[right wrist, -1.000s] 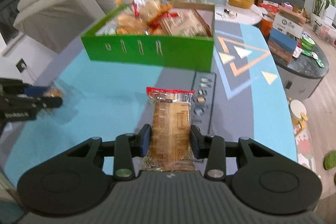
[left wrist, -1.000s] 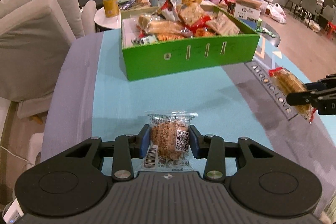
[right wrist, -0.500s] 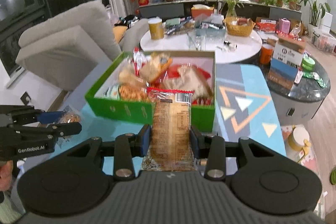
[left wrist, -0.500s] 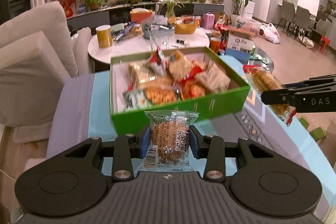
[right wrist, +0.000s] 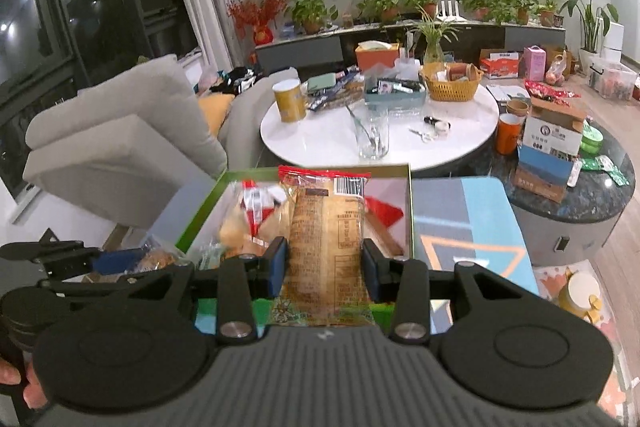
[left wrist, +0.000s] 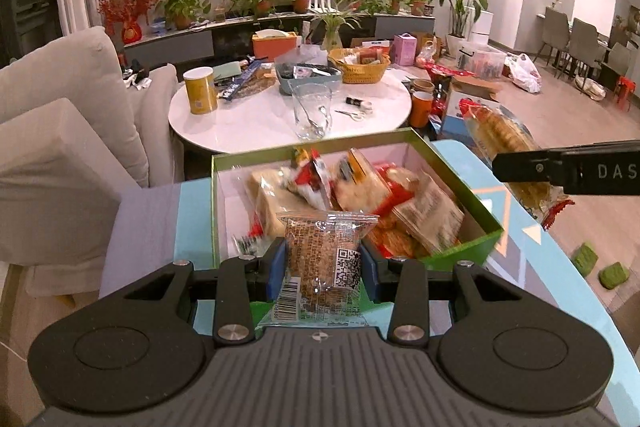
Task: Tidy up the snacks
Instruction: 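Lift the cookie packet with the left gripper while the right carries the wafer packet over the box, then open the left gripper over the box while the right gripper releases the wafer packet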
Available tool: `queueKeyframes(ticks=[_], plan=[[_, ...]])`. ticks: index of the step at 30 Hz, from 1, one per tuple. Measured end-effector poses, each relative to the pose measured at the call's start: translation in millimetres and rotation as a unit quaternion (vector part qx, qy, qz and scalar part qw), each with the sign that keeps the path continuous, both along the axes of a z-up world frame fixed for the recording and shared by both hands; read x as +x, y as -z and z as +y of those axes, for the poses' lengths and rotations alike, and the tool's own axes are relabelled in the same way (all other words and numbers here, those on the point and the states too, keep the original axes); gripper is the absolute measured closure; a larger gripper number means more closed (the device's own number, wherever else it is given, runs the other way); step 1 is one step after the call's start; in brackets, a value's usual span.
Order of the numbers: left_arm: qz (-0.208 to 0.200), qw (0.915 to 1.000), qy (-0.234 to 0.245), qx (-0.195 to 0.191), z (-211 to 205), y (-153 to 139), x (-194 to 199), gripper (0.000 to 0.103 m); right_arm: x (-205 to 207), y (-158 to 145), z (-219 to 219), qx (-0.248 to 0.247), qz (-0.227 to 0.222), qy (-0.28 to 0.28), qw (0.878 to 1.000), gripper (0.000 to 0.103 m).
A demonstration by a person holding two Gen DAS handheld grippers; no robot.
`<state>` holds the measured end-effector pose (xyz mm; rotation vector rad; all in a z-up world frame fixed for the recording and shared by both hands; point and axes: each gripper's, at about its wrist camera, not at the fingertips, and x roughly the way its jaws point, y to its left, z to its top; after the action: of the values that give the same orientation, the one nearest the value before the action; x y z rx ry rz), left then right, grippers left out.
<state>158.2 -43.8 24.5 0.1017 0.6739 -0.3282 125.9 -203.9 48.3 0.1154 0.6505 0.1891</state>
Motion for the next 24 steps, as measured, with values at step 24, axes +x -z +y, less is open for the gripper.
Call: queueKeyframes(ticks=[24], plan=[[0.04,0.9991,-0.006,0.014,-2,45,83,0.067,86,33,11,-0.03,0.047,-0.001,0.998,0.046]])
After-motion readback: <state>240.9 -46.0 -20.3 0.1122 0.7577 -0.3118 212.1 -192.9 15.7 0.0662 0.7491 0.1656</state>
